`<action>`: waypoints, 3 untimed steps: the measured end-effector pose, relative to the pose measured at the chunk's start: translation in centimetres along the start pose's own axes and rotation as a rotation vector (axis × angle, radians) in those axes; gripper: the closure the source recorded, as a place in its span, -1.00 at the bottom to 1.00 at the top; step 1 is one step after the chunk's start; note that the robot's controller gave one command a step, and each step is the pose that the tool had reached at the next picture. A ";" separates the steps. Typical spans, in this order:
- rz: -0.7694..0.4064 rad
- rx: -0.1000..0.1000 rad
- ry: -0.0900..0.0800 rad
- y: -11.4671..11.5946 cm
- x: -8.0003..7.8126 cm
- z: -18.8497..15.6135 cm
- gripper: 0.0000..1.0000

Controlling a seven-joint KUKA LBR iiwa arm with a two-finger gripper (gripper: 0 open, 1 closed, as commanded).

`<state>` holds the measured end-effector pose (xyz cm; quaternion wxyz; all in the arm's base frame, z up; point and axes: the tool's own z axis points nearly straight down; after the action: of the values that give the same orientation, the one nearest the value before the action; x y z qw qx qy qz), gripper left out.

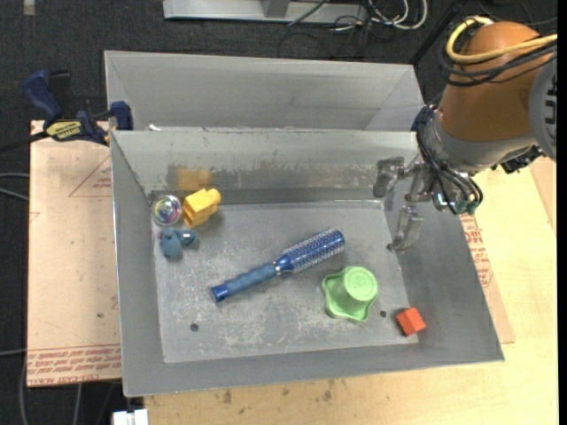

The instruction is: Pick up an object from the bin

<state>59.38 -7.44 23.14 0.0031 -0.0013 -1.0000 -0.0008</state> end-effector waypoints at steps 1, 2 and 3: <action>-0.100 -0.001 -0.003 5.2 -0.6 13.7 -1.00; -0.126 0.000 -0.010 8.9 -3.6 16.2 -1.00; -0.123 0.001 -0.008 8.6 -3.5 16.1 1.00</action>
Offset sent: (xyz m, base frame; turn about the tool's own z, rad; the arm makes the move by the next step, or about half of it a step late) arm 0.0060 0.0492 -0.1326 -0.0968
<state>62.80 1.22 7.04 -0.0009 0.0602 -0.9982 -0.0002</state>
